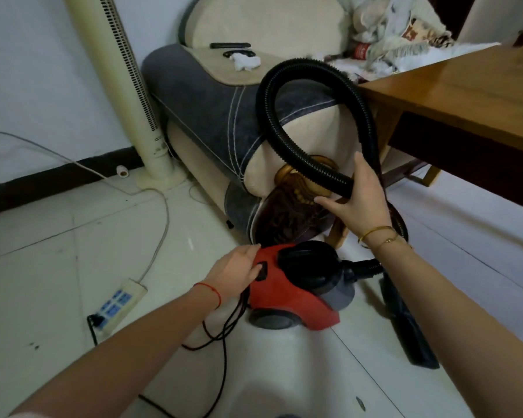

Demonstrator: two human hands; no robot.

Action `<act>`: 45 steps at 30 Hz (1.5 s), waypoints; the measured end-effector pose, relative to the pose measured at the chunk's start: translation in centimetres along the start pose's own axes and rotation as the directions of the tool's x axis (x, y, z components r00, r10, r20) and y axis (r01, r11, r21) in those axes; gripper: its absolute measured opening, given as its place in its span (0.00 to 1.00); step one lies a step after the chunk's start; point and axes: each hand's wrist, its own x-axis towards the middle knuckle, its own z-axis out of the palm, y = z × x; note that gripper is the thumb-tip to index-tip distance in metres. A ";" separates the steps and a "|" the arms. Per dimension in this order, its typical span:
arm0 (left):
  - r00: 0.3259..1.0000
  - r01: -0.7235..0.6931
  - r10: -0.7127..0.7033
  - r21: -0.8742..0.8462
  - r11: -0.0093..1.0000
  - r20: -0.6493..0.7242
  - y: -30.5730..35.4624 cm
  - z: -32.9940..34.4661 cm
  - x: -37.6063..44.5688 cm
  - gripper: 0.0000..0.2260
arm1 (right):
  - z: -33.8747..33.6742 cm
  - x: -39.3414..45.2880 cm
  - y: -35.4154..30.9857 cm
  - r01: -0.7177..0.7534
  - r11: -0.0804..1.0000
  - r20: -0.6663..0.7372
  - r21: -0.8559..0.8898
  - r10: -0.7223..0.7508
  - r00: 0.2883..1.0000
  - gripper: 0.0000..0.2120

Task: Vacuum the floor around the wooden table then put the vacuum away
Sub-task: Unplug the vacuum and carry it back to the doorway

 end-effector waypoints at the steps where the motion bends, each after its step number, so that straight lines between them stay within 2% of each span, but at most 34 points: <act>1: 1.000 0.024 -0.024 -0.006 1.000 -0.013 -0.9 -0.4 -1.0 0.24 | 0.4 -0.6 -1.2 0.053 0.999 -0.039 -0.005 -0.053 0.998 0.46; 4: 0.992 0.125 -0.125 0.000 0.992 -0.035 -4.0 -1.8 -4.3 0.25 | 1.6 -2.5 -5.1 0.226 0.974 -0.161 0.002 -0.223 0.961 0.26; 6: 0.976 0.210 -0.210 0.006 0.978 -0.051 -6.3 -2.7 -6.9 0.25 | 2.9 -3.7 -8.1 0.305 0.952 -0.183 0.029 -0.295 0.938 0.16; 9: 0.944 0.323 -0.321 0.016 0.946 -0.075 -9.7 -3.7 -11.0 0.24 | 5.8 -5.9 -12.5 0.380 0.920 -0.032 0.094 -0.378 0.925 0.09; 14: 0.873 0.475 -0.476 -0.041 0.879 -0.103 -14.8 -4.3 -17.4 0.24 | 12.0 -9.6 -17.7 0.392 0.897 0.347 0.206 -0.441 0.828 0.13; 20: 0.766 0.631 -0.637 -0.086 0.771 -0.089 -21.8 -2.5 -21.6 0.24 | 20.6 -12.5 -22.2 0.336 0.923 0.600 0.186 -0.378 0.705 0.16; 23: 0.717 0.683 -0.692 -0.112 0.722 -0.086 -25.8 -0.9 -23.0 0.25 | 25.5 -13.4 -24.3 0.329 0.925 0.671 0.188 -0.366 0.645 0.16; 30: 0.672 0.737 -0.740 -0.139 0.661 0.045 -33.6 3.7 -23.4 0.29 | 36.9 -14.6 -29.5 0.308 0.932 0.788 0.190 -0.332 0.518 0.19; 34: 0.664 0.740 -0.747 -0.169 0.651 0.028 -35.8 5.9 -21.3 0.29 | 42.5 -14.9 -31.7 0.332 0.932 0.846 0.146 -0.291 0.447 0.22; 40: 0.639 0.757 -0.769 -0.194 0.624 0.021 -37.4 8.4 -19.1 0.29 | 47.9 -15.4 -33.0 0.379 0.924 0.901 0.056 -0.210 0.381 0.23; 45: 0.670 0.729 -0.743 -0.175 0.661 -0.016 -38.3 9.7 -18.7 0.23 | 50.2 -16.5 -33.8 0.376 0.927 0.897 -0.011 -0.157 0.414 0.23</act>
